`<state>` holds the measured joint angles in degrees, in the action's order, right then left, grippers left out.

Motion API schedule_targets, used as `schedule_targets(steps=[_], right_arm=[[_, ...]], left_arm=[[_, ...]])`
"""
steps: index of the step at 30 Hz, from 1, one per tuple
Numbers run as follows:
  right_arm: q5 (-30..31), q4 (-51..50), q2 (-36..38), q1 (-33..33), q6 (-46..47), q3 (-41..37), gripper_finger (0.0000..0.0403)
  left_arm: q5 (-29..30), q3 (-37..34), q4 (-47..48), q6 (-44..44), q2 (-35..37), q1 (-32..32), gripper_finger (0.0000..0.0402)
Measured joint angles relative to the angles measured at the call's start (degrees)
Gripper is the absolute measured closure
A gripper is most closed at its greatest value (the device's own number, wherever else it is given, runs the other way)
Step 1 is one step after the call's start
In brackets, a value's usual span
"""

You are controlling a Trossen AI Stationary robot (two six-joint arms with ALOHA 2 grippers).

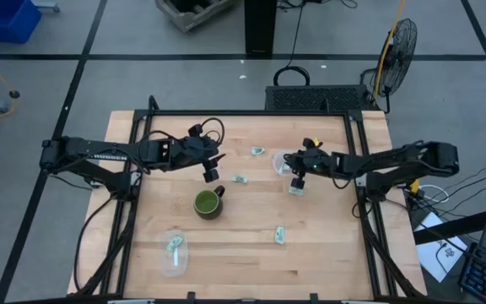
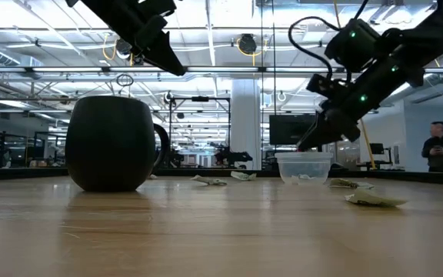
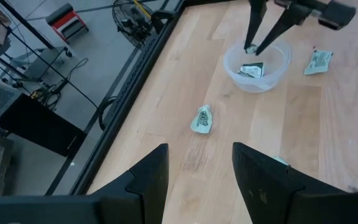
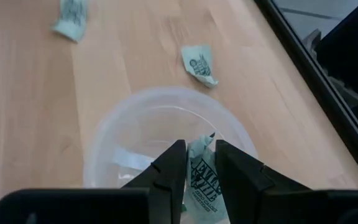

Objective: Pick and place Stevia / Truvia into bins
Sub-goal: Put the white stevia packet into the circle transparent container, then put the white stevia packet into the rectangle transparent container

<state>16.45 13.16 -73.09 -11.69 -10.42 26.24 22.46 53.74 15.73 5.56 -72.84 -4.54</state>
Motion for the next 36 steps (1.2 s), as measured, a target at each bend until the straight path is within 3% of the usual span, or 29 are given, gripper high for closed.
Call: schedule_targets(steps=[10,16,23,26,29,36], right_arm=[[-0.21,5.40,-2.80,-0.10,-1.65,0.04,0.0223],[-0.20,8.67,-2.80,-0.08,-3.67,0.04,0.0183],[-0.13,17.47,-2.78,0.16,0.72,0.07,0.0180],[-0.13,20.26,-2.78,0.61,6.40,0.07,0.0186],[-0.17,20.52,-2.07,1.39,7.64,0.04,0.0191],[-0.19,21.78,-1.32,3.80,7.83,0.05,0.0193]], left_arm=[[0.04,0.00,-1.13,-1.90,-0.10,0.00,0.0217],[-0.91,0.02,-7.95,-5.69,-2.92,0.00,0.0217],[-1.68,-0.02,-16.82,-1.21,-10.11,-3.08,0.0217],[-6.73,-0.04,-21.32,-10.08,-12.82,-5.79,0.0217],[-12.37,0.00,-25.60,-10.58,-14.36,-8.17,0.0217],[-16.12,5.50,-20.84,-9.91,-20.40,-13.46,0.0217]])
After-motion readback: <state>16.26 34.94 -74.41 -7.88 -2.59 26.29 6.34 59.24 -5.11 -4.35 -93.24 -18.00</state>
